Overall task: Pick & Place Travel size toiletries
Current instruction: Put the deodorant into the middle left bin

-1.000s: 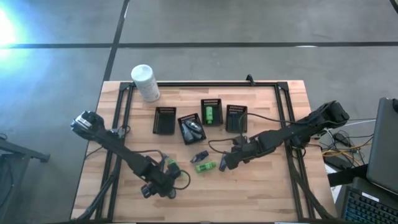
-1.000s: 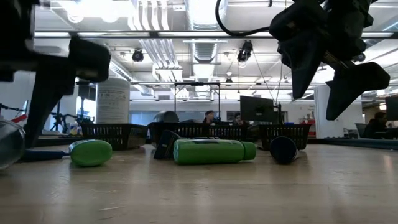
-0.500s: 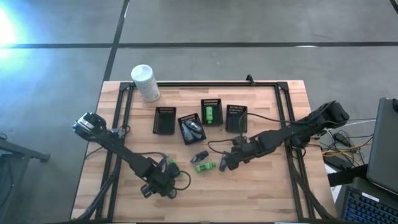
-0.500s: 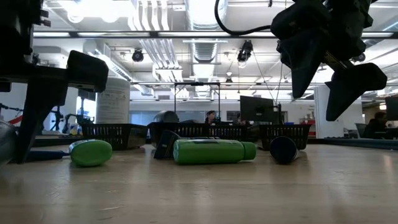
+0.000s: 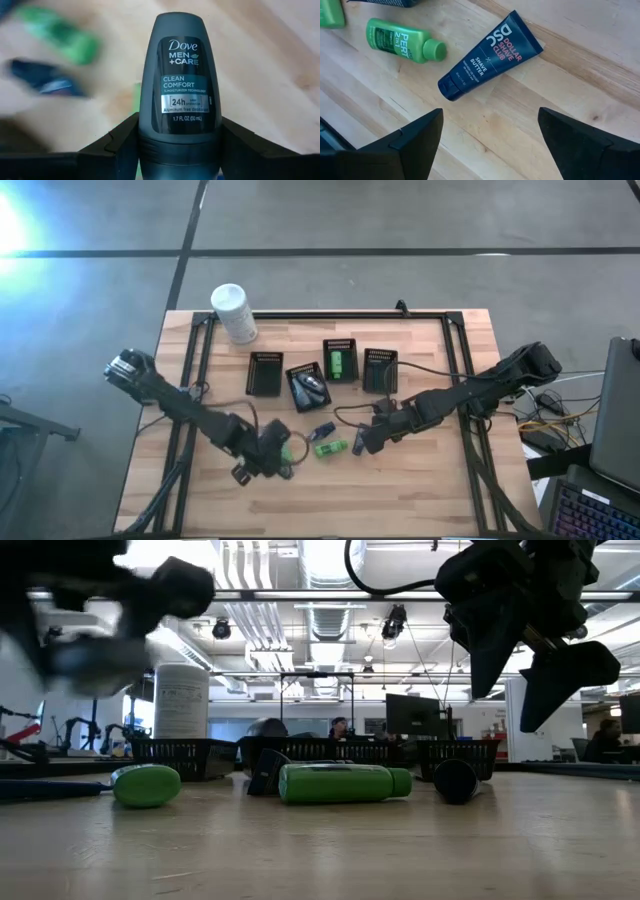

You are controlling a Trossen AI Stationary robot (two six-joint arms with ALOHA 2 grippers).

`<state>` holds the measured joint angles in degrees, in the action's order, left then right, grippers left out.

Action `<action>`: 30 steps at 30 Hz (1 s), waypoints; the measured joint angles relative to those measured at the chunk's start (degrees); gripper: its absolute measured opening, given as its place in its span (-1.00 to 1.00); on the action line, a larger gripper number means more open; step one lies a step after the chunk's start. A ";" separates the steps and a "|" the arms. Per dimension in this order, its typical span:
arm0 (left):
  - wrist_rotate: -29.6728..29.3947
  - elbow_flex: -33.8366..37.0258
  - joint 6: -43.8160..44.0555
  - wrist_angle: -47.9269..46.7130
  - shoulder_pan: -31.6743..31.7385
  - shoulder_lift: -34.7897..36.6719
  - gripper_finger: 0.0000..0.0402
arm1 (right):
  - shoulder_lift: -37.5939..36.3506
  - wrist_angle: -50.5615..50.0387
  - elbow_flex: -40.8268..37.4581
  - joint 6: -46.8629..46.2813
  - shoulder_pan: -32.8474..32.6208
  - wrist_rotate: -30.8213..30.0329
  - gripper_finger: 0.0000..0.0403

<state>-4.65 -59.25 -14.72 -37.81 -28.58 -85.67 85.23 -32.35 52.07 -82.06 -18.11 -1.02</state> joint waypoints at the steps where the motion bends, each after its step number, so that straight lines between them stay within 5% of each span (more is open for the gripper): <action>1: -0.60 -0.36 -0.50 -0.64 1.49 1.16 0.05 | 0.00 0.02 0.00 0.00 0.00 0.00 0.58; 9: -1.03 -4.04 -17.60 -2.74 21.77 6.26 0.05 | -0.02 0.69 0.00 -1.09 0.00 -0.45 0.60; 13: 0.44 -6.09 -33.62 -2.83 31.03 3.48 0.05 | -0.03 2.43 0.00 -2.58 0.00 -0.78 0.65; 16: 3.00 -8.26 -37.85 -2.84 35.75 -0.73 0.05 | -0.04 3.22 0.00 -4.30 0.00 -2.00 0.69; 30: 2.81 -9.06 -43.74 3.44 38.74 -7.75 0.05 | -0.11 4.39 0.00 -7.56 0.00 -2.94 0.64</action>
<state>-1.83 -68.31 -58.45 -34.37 10.15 -93.42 85.12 -27.96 52.07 -89.62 -18.11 -3.96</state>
